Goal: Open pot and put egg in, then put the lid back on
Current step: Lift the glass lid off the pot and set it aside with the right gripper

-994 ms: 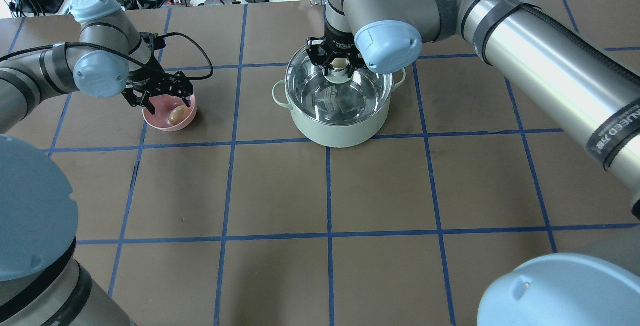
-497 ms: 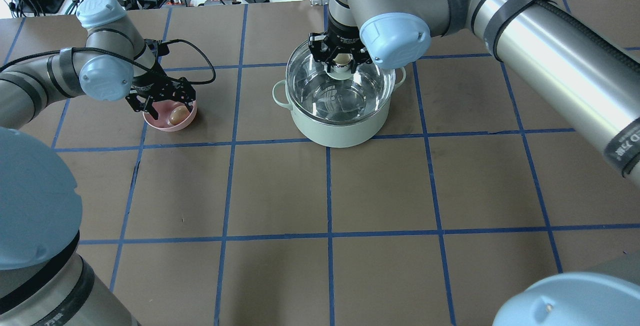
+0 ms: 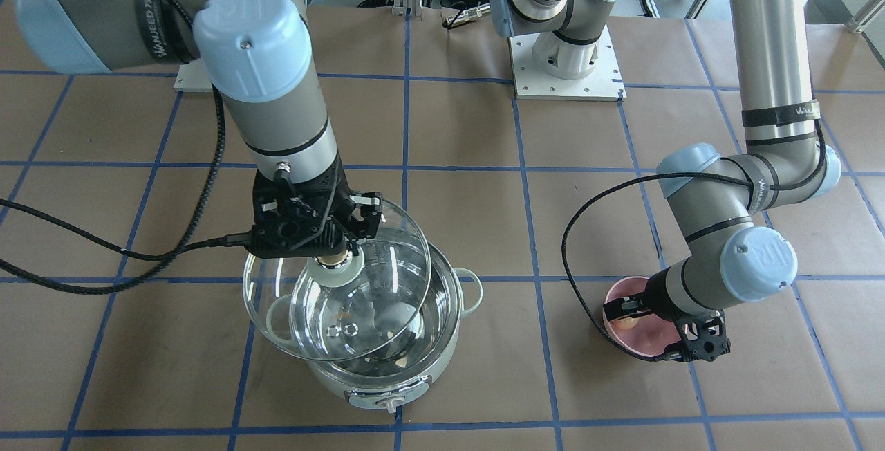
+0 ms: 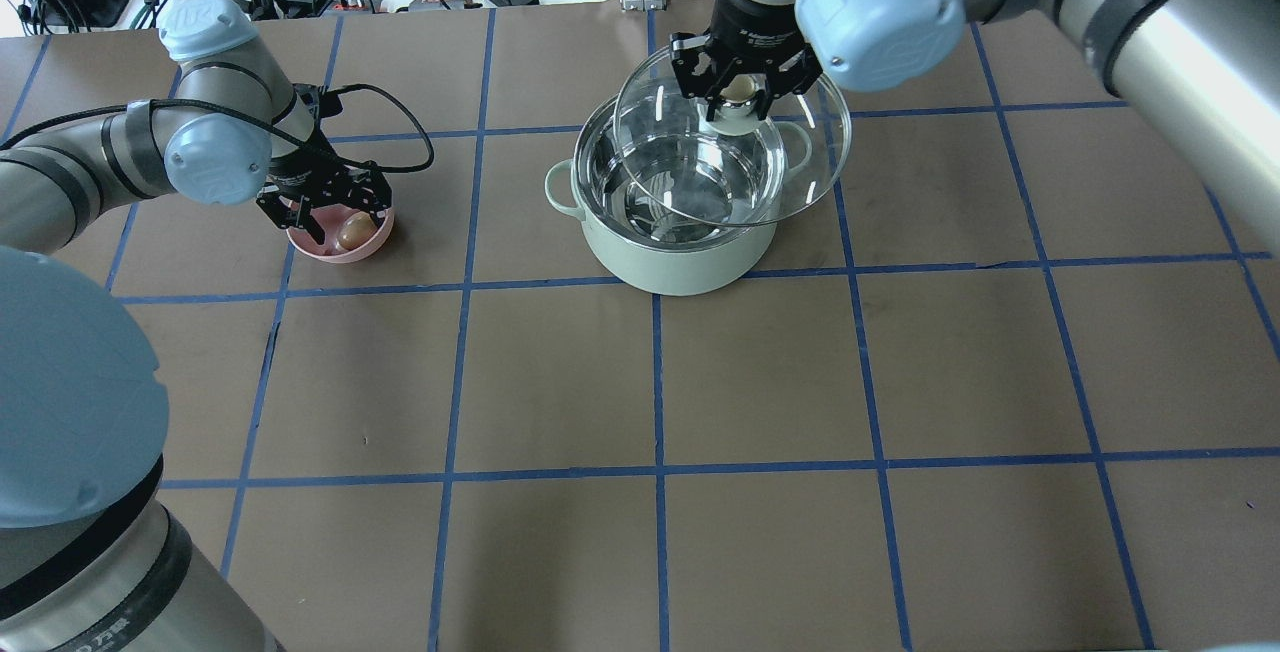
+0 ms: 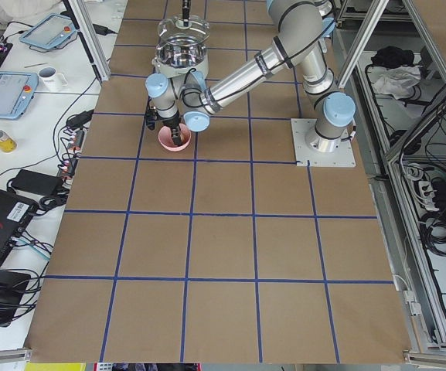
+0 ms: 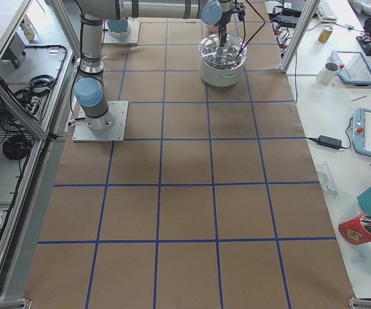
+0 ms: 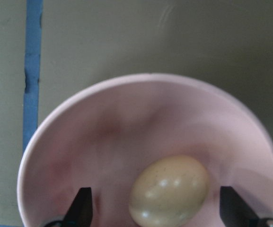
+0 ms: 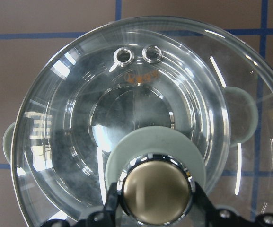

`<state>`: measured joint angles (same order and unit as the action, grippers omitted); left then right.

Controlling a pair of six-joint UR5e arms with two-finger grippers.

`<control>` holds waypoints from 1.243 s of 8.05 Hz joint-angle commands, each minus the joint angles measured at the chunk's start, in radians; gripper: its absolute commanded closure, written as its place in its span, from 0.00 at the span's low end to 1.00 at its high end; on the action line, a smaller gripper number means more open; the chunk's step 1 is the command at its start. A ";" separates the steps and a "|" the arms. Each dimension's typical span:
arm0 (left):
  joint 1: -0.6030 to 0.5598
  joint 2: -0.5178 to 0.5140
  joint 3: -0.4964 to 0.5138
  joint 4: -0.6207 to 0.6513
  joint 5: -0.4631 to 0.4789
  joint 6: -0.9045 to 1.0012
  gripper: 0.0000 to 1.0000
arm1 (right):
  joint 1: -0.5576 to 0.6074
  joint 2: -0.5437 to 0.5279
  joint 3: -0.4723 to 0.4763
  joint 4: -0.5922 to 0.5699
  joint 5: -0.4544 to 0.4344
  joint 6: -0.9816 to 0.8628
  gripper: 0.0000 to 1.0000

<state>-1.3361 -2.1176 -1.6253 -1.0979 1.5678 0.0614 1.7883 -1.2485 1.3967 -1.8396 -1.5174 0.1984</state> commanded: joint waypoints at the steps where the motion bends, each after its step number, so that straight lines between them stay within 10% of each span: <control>1: 0.000 -0.001 -0.001 -0.002 -0.005 0.000 0.40 | -0.122 -0.087 0.001 0.095 0.000 -0.162 1.00; 4: 0.000 0.002 0.001 0.000 -0.011 -0.002 1.00 | -0.243 -0.121 0.010 0.125 -0.010 -0.337 1.00; 7: 0.000 0.107 0.008 -0.054 -0.005 -0.043 1.00 | -0.322 -0.124 0.015 0.132 -0.012 -0.466 1.00; 10: -0.036 0.276 0.115 -0.369 -0.006 -0.060 1.00 | -0.322 -0.124 0.016 0.131 -0.007 -0.479 1.00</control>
<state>-1.3410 -1.9239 -1.5841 -1.3240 1.5621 0.0131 1.4695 -1.3737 1.4121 -1.7085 -1.5278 -0.2720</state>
